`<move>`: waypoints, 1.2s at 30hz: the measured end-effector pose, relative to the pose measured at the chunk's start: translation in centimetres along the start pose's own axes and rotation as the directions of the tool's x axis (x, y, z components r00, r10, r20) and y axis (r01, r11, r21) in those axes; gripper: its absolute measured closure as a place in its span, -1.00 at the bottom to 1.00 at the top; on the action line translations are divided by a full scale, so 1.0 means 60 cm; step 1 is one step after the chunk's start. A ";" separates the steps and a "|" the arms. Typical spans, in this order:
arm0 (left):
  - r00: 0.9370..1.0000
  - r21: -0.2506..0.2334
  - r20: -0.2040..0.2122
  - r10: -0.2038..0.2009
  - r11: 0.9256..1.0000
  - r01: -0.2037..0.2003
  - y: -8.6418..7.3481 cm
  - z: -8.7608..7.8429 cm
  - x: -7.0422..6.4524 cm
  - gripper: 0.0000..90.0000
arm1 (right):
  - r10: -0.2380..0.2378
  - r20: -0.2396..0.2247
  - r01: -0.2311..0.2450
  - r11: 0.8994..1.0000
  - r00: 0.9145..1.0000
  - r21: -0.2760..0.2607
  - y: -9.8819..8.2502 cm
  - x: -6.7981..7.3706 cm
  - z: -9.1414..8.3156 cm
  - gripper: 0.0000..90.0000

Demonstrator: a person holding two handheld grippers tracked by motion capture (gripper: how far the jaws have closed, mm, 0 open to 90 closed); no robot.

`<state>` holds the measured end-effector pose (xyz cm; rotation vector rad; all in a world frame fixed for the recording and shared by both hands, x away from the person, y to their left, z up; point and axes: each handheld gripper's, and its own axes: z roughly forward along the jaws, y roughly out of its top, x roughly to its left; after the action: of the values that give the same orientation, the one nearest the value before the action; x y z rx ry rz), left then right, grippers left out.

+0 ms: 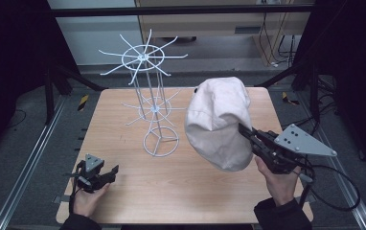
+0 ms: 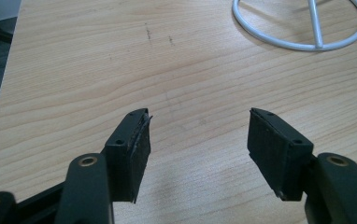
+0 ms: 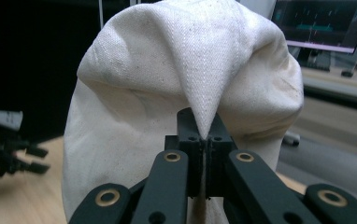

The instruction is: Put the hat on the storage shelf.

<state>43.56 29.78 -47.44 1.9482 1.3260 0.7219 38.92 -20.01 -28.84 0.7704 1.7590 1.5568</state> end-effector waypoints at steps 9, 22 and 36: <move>1.000 -0.001 0.001 -0.003 1.000 0.003 0.000 0.000 0.001 -0.13 | 0.009 -0.009 -0.011 0.987 1.000 -0.163 0.053 0.023 0.009 0.97; 1.000 -0.004 0.002 -0.007 1.000 0.007 -0.001 0.000 0.001 -0.13 | 0.007 -0.029 -0.014 0.968 1.000 -0.251 0.100 0.052 0.053 0.97; 1.000 -0.004 0.006 -0.008 1.000 0.008 -0.001 -0.001 0.002 -0.13 | -0.009 -0.050 0.001 0.987 0.999 -0.163 0.088 0.077 0.125 0.97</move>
<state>43.53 29.90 -47.43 1.9387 1.3272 0.7140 42.07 -11.21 -24.60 0.6508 1.6434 1.7059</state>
